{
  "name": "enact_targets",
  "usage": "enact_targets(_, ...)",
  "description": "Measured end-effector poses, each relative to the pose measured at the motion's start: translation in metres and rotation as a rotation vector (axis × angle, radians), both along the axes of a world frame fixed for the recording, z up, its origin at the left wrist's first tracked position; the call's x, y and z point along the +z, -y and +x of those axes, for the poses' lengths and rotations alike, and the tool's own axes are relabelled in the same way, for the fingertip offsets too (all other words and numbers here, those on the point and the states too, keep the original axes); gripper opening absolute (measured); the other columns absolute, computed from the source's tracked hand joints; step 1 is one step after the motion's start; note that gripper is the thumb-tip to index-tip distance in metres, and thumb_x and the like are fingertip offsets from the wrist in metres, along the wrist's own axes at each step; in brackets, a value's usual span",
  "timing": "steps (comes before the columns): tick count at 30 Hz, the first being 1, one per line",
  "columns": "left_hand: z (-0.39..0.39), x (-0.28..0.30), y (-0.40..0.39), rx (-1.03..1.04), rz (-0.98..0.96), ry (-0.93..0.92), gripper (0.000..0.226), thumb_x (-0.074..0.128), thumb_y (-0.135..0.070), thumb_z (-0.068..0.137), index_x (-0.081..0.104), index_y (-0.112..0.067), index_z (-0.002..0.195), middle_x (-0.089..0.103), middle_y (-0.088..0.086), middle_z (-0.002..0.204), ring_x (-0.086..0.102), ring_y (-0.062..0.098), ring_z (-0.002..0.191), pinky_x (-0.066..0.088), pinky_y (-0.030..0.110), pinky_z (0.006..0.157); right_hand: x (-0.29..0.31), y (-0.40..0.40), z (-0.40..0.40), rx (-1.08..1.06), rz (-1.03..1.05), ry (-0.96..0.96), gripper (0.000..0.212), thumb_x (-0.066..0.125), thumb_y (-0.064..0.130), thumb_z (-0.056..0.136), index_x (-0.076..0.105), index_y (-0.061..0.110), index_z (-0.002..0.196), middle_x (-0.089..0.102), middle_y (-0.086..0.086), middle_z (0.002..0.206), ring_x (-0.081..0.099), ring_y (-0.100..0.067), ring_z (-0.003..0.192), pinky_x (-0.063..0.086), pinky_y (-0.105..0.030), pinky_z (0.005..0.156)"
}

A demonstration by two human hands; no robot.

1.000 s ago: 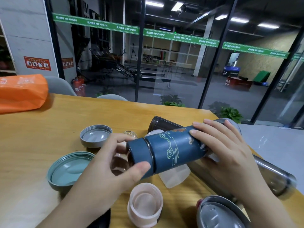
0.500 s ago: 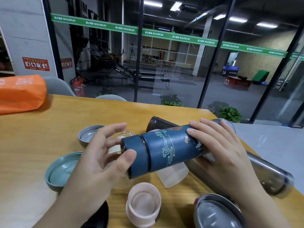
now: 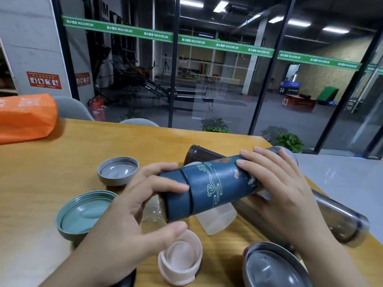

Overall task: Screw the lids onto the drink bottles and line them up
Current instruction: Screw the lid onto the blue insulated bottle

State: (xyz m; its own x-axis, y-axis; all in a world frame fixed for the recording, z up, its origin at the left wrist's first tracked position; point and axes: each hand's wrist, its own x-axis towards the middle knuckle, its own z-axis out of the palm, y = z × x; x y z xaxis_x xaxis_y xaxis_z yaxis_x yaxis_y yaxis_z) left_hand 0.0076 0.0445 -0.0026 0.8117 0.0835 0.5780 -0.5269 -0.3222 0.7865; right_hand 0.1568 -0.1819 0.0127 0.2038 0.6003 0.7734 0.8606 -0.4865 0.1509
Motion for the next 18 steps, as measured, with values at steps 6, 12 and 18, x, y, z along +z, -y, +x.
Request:
enact_targets(6,0.0004,0.0024,0.0019,0.016,-0.168,0.061,0.054,0.071,-0.062,0.067,0.061,-0.043,0.116,0.061,-0.009,0.127,0.055,0.01,0.12,0.046,0.016,0.09,0.0014,-0.0011,-0.002,0.013,0.012,0.017,0.068,0.076,0.003,0.067,0.048,0.024,0.126,0.053,0.006,0.132,0.05,-0.022,0.124,0.034,-0.052,0.106)
enact_targets(12,-0.0017,-0.0067,0.0004,0.427,0.332,-0.017,0.059,0.023,-0.086,0.074,0.03,-0.058,0.125,0.045,-0.033,0.121,0.048,-0.006,0.11,0.041,0.017,0.077,0.0016,-0.001,-0.0023,0.011,-0.008,0.045,0.076,0.084,0.001,0.063,0.048,0.023,0.126,0.052,0.005,0.132,0.049,-0.022,0.125,0.033,-0.05,0.106)
enact_targets(18,-0.0045,-0.0011,-0.0004,0.45,0.394,-0.063,0.058,0.023,-0.093,0.062,0.03,-0.063,0.112,0.048,-0.039,0.109,0.054,-0.011,0.09,0.038,0.016,0.06,0.0,-0.0014,-0.0007,-0.003,-0.012,0.046,0.077,0.083,0.0,0.062,0.048,0.024,0.126,0.053,0.006,0.132,0.05,-0.022,0.125,0.033,-0.049,0.107)
